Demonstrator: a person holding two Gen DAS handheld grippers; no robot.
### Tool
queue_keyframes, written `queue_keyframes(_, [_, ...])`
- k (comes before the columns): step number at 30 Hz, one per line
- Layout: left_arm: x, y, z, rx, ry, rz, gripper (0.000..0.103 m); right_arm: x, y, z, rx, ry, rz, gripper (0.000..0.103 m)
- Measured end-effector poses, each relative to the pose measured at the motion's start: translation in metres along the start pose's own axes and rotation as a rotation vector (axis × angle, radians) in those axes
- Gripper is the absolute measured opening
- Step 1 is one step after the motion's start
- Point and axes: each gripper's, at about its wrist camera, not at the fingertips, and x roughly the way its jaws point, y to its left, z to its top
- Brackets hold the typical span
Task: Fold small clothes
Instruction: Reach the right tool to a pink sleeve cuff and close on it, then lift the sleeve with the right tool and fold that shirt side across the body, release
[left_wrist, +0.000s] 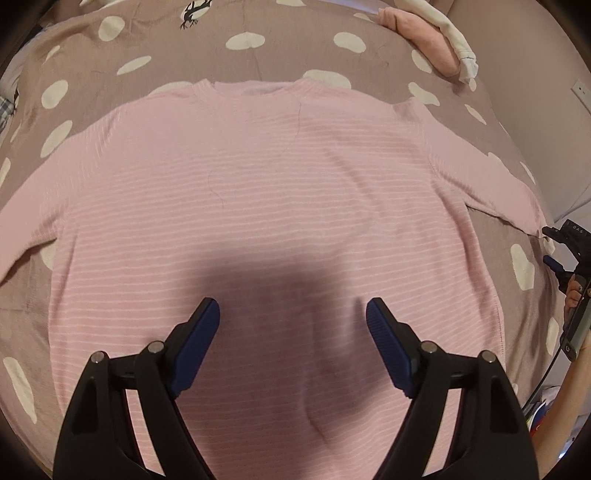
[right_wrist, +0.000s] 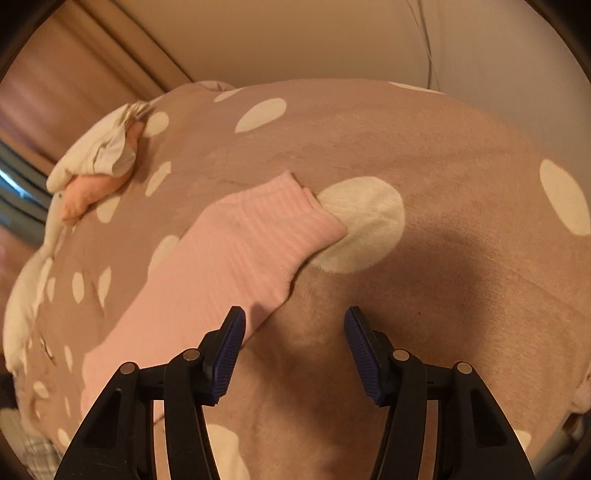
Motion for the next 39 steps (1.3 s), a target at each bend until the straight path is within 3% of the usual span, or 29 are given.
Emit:
queue_keyframes(2, [0.003,0.002,-0.001,-0.007,0.01,-0.005,0.081,0.0,0.0,0.005,0.008,-0.018,0.013,0.058])
queue_keyframes(6, [0.0,0.004,-0.002,-0.017,0.003,-0.006,0.081,0.009,0.001,0.02,0.023,-0.032,0.037,0.039])
queue_keyframes(9, [-0.006,0.008,0.0,-0.033,-0.007,0.001,0.081,0.017,0.006,0.025,-0.003,-0.034,0.026,0.014])
queue_keyframes(12, [-0.017,0.014,0.002,-0.044,-0.038,0.014,0.081,0.012,0.017,0.026,-0.053,-0.056,-0.004,0.009])
queue_keyframes(17, [-0.036,0.028,0.008,-0.072,-0.09,0.028,0.081,-0.024,0.046,0.027,-0.146,-0.153,-0.001,0.007])
queue_keyframes(25, [-0.076,0.057,0.012,-0.133,-0.191,0.057,0.081,-0.102,0.145,0.02,-0.386,-0.307,0.053,0.007])
queue_keyframes(32, [-0.103,0.08,0.013,-0.183,-0.252,0.072,0.081,-0.139,0.225,-0.021,-0.575,-0.347,0.18,0.007])
queue_keyframes(39, [-0.117,0.098,0.01,-0.207,-0.283,0.088,0.081,-0.146,0.279,-0.081,-0.725,-0.261,0.335,0.007])
